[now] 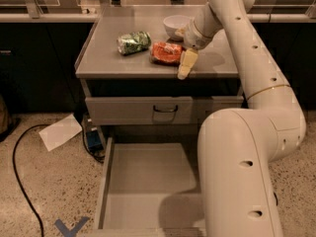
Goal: Pick coke can from middle drawer and place on counter
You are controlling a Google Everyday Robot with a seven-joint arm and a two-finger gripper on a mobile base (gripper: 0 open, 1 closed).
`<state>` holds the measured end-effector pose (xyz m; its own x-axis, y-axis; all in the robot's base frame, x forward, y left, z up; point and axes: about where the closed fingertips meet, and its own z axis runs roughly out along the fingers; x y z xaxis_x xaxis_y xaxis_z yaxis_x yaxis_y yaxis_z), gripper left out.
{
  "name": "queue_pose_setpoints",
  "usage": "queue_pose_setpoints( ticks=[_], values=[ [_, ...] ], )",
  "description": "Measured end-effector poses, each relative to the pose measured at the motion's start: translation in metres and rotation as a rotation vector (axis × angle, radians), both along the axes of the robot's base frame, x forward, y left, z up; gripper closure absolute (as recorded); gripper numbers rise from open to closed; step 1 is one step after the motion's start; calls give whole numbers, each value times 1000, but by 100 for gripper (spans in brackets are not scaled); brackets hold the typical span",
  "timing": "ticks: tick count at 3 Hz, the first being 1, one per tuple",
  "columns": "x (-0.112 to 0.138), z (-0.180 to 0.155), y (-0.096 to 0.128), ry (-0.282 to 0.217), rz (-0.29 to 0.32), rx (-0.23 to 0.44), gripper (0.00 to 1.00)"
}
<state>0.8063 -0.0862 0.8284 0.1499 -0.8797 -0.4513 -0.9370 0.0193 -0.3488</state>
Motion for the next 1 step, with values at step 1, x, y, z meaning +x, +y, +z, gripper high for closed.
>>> queue_pose_setpoints(
  ticks=[1],
  values=[
    [0, 0, 0, 0, 0, 0, 0]
  ],
)
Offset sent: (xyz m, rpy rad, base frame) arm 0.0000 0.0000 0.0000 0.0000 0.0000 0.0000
